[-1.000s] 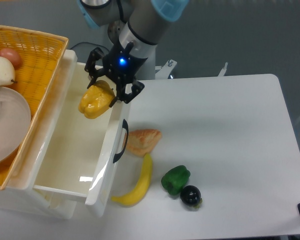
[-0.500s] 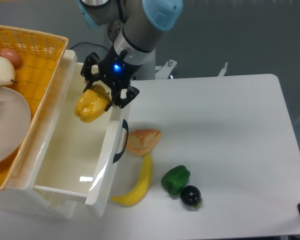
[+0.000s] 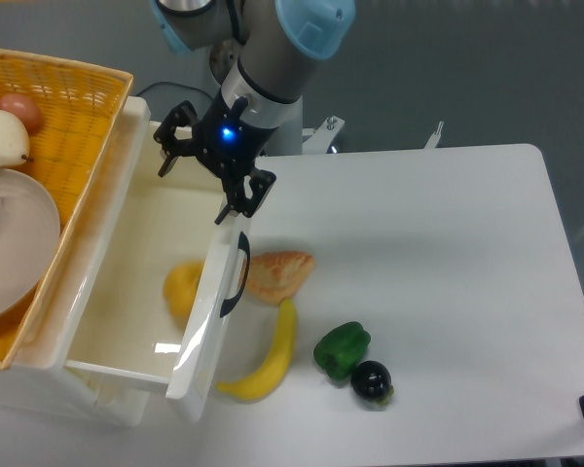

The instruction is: Place the yellow pepper in the upper white drawer

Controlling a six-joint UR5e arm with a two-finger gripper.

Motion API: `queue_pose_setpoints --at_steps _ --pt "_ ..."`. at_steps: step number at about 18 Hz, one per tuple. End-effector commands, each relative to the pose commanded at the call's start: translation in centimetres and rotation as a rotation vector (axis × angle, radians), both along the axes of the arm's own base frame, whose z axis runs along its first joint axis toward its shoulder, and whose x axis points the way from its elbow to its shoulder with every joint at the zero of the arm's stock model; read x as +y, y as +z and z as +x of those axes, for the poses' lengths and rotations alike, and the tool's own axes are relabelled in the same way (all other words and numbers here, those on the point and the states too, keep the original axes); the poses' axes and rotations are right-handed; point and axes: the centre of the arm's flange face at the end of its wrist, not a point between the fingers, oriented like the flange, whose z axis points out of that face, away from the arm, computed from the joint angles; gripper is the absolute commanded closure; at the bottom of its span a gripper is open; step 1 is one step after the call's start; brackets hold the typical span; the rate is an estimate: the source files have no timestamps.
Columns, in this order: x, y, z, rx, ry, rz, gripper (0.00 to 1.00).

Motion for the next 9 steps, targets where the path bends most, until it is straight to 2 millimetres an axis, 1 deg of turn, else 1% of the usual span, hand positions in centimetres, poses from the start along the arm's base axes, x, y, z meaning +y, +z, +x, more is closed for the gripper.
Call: queue_pose_setpoints --at_steps 4,7,9 --pt "-0.2 0.8 -1.9 0.085 0.013 0.061 0.0" --pt "0.5 0.0 -3.1 0.119 0.004 0.081 0.0" --pt "0.4 -0.3 -3.5 0.148 0.001 0.061 0.0"
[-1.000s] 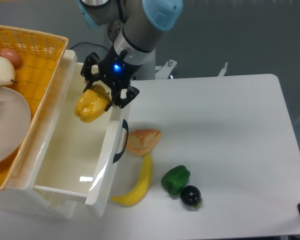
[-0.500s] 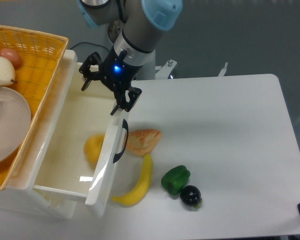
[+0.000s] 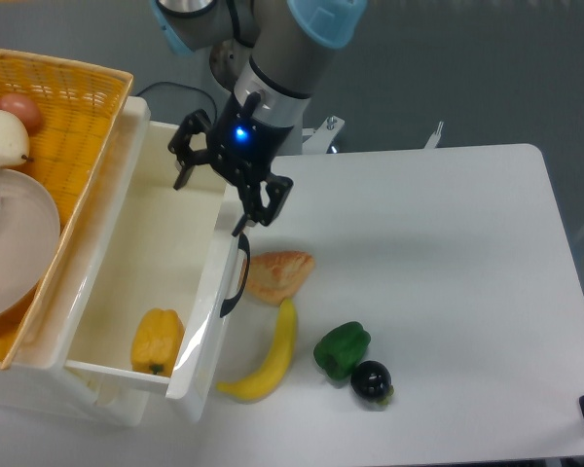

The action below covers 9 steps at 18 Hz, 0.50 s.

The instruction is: Place the yellow pepper in the upper white drawer

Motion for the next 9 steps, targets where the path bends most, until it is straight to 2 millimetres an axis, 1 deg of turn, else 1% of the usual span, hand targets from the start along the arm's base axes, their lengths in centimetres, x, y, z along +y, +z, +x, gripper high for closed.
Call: queue_pose_setpoints --at_steps 4,6,7,9 --pt "-0.4 -0.5 -1.2 0.133 -0.097 -0.068 0.0" --pt "-0.5 -1.9 -2.2 0.242 -0.182 -0.182 0.0" --pt "-0.8 -2.2 -2.5 0.284 -0.217 -0.224 0.0" --pt "-0.7 -2.8 -2.9 0.302 -0.231 -0.235 0.0"
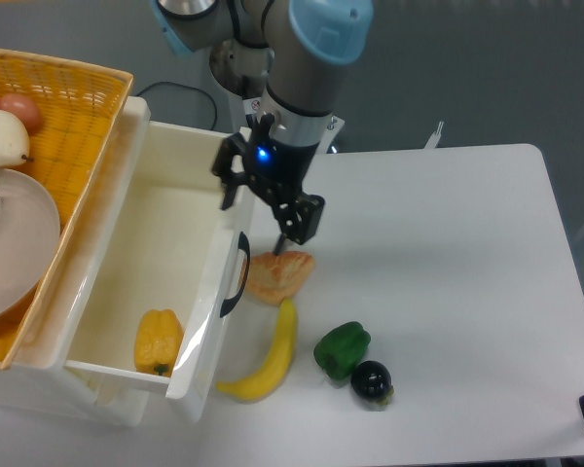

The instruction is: Place the yellow pepper in the upper white drawer

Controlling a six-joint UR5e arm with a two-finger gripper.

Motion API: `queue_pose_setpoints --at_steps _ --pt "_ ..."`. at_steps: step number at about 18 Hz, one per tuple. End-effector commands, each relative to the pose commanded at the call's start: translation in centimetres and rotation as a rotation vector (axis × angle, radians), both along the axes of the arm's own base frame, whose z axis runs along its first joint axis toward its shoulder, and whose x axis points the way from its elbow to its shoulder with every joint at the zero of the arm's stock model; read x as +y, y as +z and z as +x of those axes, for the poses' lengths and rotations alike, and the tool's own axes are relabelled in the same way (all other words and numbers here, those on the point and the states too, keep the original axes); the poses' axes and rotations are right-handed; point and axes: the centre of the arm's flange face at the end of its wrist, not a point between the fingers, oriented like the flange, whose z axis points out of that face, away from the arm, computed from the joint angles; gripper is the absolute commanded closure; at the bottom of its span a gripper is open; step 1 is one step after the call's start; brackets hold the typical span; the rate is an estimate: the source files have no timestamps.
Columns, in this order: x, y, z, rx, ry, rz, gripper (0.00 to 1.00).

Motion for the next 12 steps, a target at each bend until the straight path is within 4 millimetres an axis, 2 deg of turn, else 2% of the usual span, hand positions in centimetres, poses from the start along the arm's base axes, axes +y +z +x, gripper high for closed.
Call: queue_pose_setpoints --at_steps 5,8,12 --pt "-0.2 0.0 -1.0 0.029 0.007 0.005 0.0" --pt "-0.1 -0.8 -2.5 0.126 -0.013 -0.027 0.0" --pt "-0.3 -1.6 -3.0 0.151 -0.041 -0.067 0.0"
